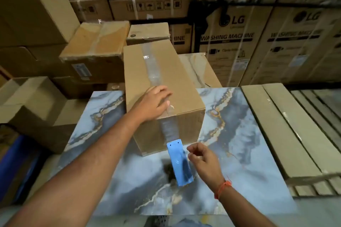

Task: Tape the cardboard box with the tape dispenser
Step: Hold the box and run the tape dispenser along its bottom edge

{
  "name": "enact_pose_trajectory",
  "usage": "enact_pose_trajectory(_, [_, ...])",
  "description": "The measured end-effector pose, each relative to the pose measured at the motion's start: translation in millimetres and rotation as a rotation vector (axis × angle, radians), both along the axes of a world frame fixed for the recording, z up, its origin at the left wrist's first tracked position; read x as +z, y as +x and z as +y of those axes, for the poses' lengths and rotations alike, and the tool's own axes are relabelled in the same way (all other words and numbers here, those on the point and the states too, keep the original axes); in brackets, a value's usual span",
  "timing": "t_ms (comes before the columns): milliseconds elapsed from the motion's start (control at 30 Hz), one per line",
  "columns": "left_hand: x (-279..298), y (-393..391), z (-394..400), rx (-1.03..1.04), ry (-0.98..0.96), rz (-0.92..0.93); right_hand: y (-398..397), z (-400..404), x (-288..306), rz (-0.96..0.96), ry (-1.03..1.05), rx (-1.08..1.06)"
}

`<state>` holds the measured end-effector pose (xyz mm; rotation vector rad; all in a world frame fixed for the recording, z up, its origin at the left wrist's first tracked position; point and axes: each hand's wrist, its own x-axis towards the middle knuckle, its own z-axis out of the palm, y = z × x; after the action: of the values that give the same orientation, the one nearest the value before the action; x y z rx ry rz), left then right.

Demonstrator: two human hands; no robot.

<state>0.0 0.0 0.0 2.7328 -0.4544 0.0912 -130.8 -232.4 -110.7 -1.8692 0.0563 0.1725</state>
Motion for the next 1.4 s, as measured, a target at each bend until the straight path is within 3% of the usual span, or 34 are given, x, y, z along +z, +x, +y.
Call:
enact_pose_trajectory(267, [-14,13,4,0.015,0.067,0.027,-4,16,-15,0.088,-0.186,0.162])
enact_pose_trajectory(467, [-19,13,4,-0.002,0.062,0.007,-15,16,-26,0.123,-0.203,0.089])
enact_pose_trajectory(967, [-19,13,4,0.017,0.098,0.037,-25,25,-30,0.187,0.083,0.198])
enact_pose_trajectory(1400, [-14,12,1,0.067,0.171,0.127,-35,21,-14,0.132,0.223,0.083])
